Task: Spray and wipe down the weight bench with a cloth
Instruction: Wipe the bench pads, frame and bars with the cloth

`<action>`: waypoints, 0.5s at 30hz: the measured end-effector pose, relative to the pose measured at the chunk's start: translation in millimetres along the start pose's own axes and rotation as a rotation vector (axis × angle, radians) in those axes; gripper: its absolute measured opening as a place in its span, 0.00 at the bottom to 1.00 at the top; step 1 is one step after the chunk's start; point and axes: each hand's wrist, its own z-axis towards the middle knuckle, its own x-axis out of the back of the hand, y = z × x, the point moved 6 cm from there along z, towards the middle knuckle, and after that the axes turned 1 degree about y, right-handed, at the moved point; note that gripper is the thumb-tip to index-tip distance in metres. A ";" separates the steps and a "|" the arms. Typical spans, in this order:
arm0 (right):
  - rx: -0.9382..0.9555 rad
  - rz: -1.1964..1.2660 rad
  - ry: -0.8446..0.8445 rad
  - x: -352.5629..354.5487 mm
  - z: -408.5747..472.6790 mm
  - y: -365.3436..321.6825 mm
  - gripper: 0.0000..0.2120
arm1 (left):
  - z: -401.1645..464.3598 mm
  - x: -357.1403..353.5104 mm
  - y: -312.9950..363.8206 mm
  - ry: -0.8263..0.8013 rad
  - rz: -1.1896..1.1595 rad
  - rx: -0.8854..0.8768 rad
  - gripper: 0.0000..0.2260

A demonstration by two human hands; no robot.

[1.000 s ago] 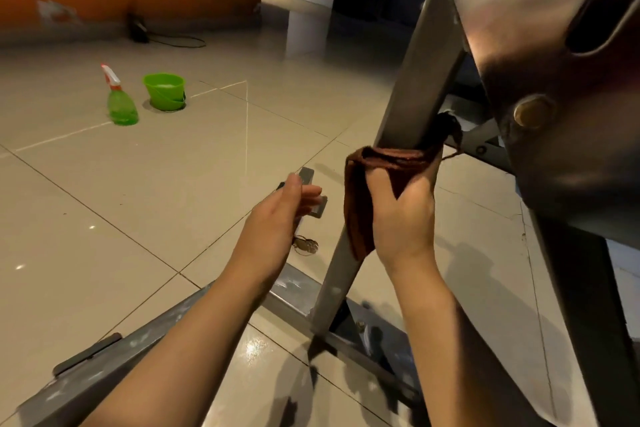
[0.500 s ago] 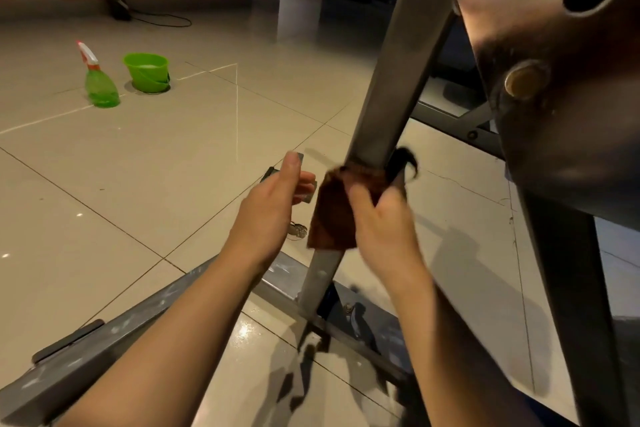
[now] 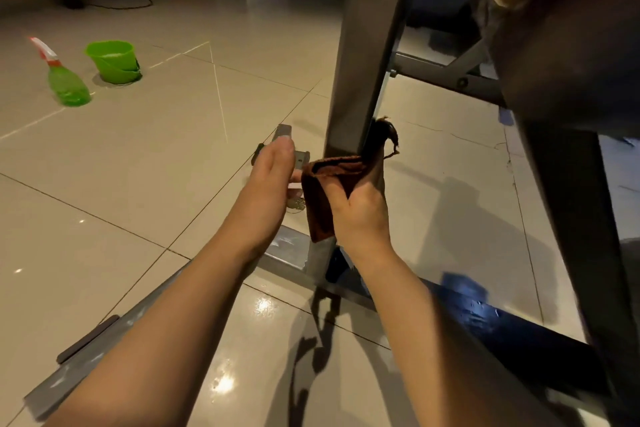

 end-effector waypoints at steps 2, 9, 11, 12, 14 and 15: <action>-0.063 -0.115 -0.078 -10.2 -4.0 21.9 0.25 | -3.6 -0.9 -8.1 -0.052 0.047 0.054 0.29; -0.270 -0.225 -0.359 -45.1 -25.2 80.8 0.20 | -10.1 9.1 -22.8 -0.063 0.090 0.140 0.25; -0.264 -0.209 -0.338 -43.8 -24.8 78.3 0.20 | -8.9 9.8 -25.8 -0.046 0.083 0.160 0.26; -0.245 -0.210 -0.311 -41.0 -24.9 72.9 0.20 | -7.5 9.6 -26.6 -0.036 0.084 0.164 0.26; -0.174 -0.191 -0.222 -28.9 -22.2 55.1 0.18 | -3.8 6.5 -25.5 -0.025 0.078 0.149 0.25; -0.124 -0.164 -0.176 -19.8 -18.8 42.1 0.16 | -2.2 4.1 -24.3 -0.023 0.065 0.137 0.24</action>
